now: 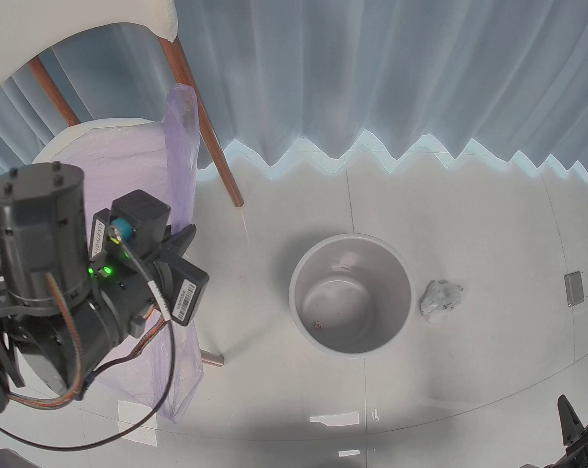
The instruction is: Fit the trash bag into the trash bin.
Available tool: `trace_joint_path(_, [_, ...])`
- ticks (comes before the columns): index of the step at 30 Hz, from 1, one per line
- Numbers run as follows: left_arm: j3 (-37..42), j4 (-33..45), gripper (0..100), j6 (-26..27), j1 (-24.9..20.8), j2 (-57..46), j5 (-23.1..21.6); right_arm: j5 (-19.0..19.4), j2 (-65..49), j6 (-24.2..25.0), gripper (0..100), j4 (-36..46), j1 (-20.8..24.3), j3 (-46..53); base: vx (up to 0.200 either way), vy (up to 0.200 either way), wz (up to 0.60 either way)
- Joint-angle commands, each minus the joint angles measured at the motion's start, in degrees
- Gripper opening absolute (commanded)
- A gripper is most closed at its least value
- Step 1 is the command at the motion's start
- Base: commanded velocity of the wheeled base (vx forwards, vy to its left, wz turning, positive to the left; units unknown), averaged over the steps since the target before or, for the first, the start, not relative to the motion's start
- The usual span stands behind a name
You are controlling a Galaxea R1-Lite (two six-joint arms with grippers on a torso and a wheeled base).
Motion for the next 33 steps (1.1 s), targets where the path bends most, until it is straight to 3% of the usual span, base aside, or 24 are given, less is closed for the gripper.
trace_joint_path(1, [-0.39, 3.94, 0, 1.16, 0.16, -7.31, -4.54, -0.07, -1.01, 0.23, 100, -0.04, 0.02, 1.01, 0.000, 0.000, 0.00])
trace_joint_path(5, [-1.27, 9.30, 0, 0.63, 0.16, -9.68, -9.46, -0.25, -1.01, 0.67, 100, -0.04, 0.02, 1.01, 0.000, 0.000, 0.00])
trace_joint_path(7, [-0.39, 10.18, 0, 0.54, -0.27, -10.82, -14.21, -0.33, -1.01, 0.76, 100, -0.04, 0.02, 1.01, 0.000, 0.000, 0.00])
trace_joint_path(8, [-0.39, 10.18, 0, 0.54, -0.27, -10.82, -14.21, -0.25, -1.01, 0.76, 100, -0.04, 0.02, 1.01, 0.000, 0.000, 0.00])
trace_joint_path(9, [0.31, 10.18, 0, 0.80, -0.36, -11.70, -19.31, -0.42, -1.01, 0.85, 100, -0.04, 0.02, 1.01, 0.000, 0.000, 0.00])
trace_joint_path(12, [0.58, 10.18, 0, 0.72, -0.27, -11.96, -25.46, -0.42, -1.01, 0.85, 100, -0.04, 0.02, 1.01, 0.000, 0.000, 0.00])
trace_joint_path(17, [0.23, 10.09, 0, -1.13, -0.36, -11.79, -28.89, -0.68, -1.01, 1.29, 100, -0.13, 0.02, 1.01, 0.000, 0.000, 0.00])
trace_joint_path(24, [1.28, 9.92, 0, -4.47, 0.34, -12.05, -43.57, -0.68, -1.01, 1.29, 100, -0.13, 0.02, 1.01, 0.000, 0.000, 0.00])
trace_joint_path(33, [0.84, 6.14, 0, -9.92, 0.16, -11.09, -52.97, -0.86, -1.01, 1.46, 100, -0.13, 0.02, 1.01, 0.000, 0.000, 0.00])
